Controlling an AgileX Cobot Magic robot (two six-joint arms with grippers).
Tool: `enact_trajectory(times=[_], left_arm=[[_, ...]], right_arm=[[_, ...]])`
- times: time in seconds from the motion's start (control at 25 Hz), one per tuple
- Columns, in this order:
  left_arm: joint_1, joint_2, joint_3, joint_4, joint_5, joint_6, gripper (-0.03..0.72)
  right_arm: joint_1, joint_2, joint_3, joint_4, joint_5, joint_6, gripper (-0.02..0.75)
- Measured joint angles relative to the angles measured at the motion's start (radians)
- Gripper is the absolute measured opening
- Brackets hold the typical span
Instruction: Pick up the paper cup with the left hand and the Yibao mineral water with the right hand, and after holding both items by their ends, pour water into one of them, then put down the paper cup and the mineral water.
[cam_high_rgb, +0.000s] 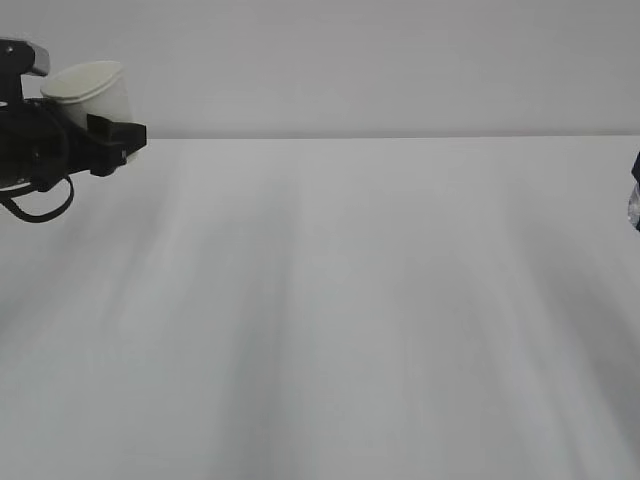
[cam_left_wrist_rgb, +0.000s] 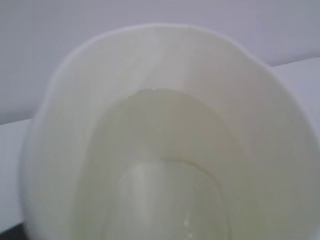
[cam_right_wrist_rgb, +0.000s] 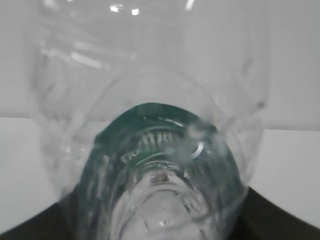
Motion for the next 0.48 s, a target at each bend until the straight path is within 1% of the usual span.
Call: enact_trajectory(times=[0.2,0.48], left_arm=[[0.002,0.000,0.000,0.051,0.036,0.002,0.414],[0.016,0.000,0.044,0.064,0.011,0.002,0.414]], right_arm=[[0.000,0.000,0.000,0.000,0.000,-0.006,0.390],[0.000,0.000,0.000,-0.002,0.000,-0.008,0.390]])
